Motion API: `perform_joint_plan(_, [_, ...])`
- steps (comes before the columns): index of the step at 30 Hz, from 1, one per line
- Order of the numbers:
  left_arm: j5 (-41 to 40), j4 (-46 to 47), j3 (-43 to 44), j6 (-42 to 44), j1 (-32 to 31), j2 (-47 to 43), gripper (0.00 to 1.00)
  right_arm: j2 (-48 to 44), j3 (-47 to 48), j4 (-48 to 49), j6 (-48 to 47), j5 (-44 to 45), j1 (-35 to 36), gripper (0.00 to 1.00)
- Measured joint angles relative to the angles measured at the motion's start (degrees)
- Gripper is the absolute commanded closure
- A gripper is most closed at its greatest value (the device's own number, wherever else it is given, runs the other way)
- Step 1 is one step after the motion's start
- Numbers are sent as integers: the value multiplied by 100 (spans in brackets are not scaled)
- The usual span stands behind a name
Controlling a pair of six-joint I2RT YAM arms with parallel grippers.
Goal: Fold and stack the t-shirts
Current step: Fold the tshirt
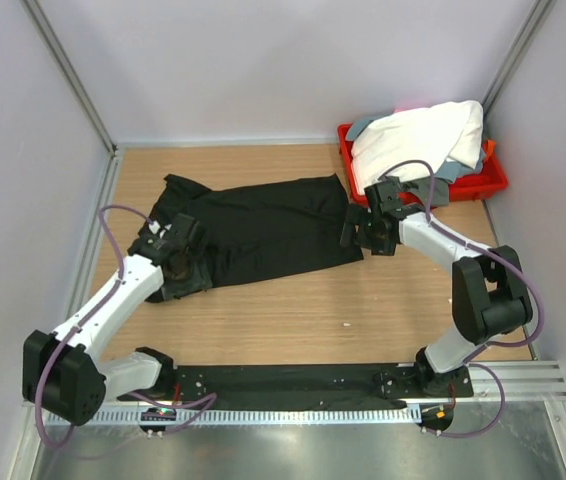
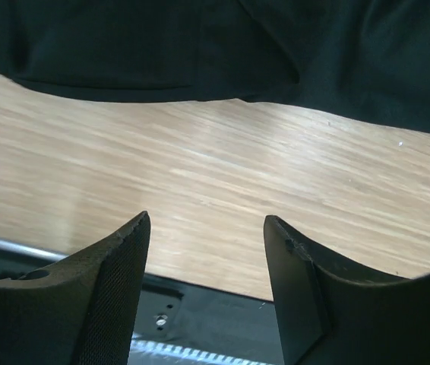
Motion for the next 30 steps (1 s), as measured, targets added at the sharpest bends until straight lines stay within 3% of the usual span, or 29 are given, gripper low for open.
perform_joint_plan(3, [87,470,-367,-229,-125,181,38,72,-72,37,-2,-92,0,6])
perform_joint_plan(11, [-144,1504,-382,-463,-258,1091,41,273,-177,415,-4,-297,-4,6])
perform_joint_plan(18, [-468,1971,-372,-459,-258,1287,43,326,-323,479,-31,-380,-11,6])
perform_joint_plan(25, [-741,2151,-208,-426,-258,1954,59,326,-323,531,-94,-426,-11,6])
perform_joint_plan(28, [-817,2201,-195,-376,-258,2114,70,326,-323,551,-114,-439,-11,7])
perform_joint_plan(30, [-866,2223,-162,-326,-258,2181,84,328,-323,551,-118,-459,-11,7])
